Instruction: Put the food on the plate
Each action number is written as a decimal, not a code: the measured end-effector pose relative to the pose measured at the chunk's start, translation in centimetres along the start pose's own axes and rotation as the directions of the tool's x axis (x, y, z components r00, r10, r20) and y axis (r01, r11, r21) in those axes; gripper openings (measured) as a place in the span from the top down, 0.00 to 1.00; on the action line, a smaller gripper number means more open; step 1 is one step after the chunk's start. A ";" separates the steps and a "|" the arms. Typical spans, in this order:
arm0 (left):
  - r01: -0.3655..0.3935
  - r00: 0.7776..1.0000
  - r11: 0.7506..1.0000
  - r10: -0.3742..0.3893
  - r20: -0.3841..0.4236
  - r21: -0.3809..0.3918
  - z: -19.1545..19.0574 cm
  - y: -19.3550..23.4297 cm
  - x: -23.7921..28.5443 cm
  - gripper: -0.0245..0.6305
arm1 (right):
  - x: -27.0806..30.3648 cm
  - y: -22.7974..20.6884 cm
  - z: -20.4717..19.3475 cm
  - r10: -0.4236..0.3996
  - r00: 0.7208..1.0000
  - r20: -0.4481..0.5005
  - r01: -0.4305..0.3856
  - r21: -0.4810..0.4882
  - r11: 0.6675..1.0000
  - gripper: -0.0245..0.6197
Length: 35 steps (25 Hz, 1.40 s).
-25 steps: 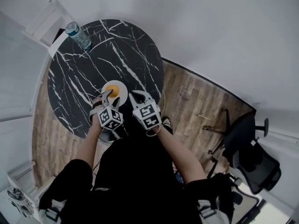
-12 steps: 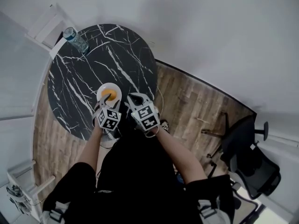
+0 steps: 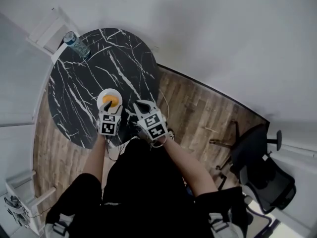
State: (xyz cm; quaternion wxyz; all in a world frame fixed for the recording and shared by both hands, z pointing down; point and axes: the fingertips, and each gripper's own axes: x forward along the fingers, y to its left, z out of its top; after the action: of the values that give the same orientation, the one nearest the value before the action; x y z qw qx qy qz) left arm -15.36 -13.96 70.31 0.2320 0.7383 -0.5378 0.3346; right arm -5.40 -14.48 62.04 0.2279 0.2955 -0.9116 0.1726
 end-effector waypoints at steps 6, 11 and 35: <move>-0.049 0.999 0.998 0.049 0.012 -0.045 0.5 0.0 -0.7 0.64 | -1.4 -0.4 0.4 0.019 1.000 0.007 -0.019 -0.015 1.000 0.97; -0.102 0.993 0.989 0.108 0.051 -0.109 1.3 -0.1 -2.9 0.64 | -1.6 0.1 1.1 0.064 0.998 0.012 -0.063 -0.043 0.997 0.97; -0.361 0.814 0.772 0.535 0.227 -0.524 3.3 1.4 -20.7 0.96 | -2.7 9.6 10.6 0.334 0.925 0.183 -0.273 -0.292 0.917 0.97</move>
State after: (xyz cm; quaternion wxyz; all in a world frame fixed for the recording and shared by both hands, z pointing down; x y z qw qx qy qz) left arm -19.98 -3.52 52.67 0.2071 0.5580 -0.7970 0.1023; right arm -12.70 -10.67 50.11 0.1284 0.1348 -0.9813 0.0492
